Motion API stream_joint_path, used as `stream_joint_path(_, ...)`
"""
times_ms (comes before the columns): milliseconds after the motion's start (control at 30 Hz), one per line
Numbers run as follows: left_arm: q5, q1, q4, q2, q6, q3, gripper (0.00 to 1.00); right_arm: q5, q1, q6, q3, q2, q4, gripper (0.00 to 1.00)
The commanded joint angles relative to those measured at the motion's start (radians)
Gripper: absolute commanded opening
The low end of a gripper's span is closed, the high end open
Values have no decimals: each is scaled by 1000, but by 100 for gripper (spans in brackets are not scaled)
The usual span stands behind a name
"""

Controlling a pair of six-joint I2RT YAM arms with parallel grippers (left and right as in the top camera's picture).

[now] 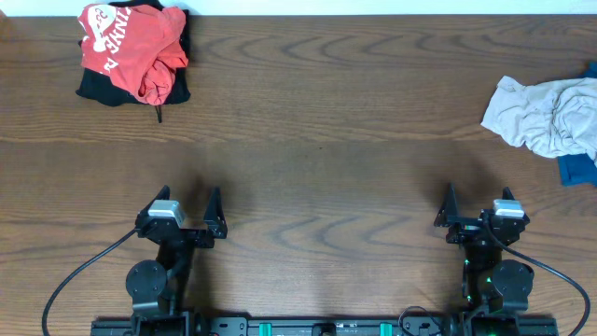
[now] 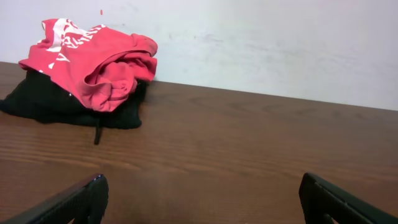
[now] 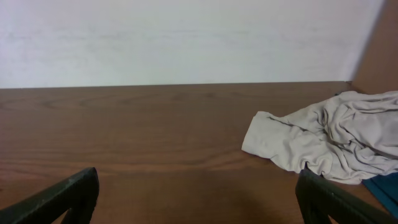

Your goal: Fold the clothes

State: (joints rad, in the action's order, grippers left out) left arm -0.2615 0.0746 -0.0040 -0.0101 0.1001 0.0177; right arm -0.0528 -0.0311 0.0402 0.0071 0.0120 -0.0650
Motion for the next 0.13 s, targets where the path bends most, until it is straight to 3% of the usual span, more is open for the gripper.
stream_joint_path(0,-6,-6,-43,6,-17,-14,98,-6,-7,-12,-2,-6,-5,99)
stream_joint_path(100,-6,-6,-43,6,-17,-14,98,-6,-7,-12,-2,-6,-5,99)
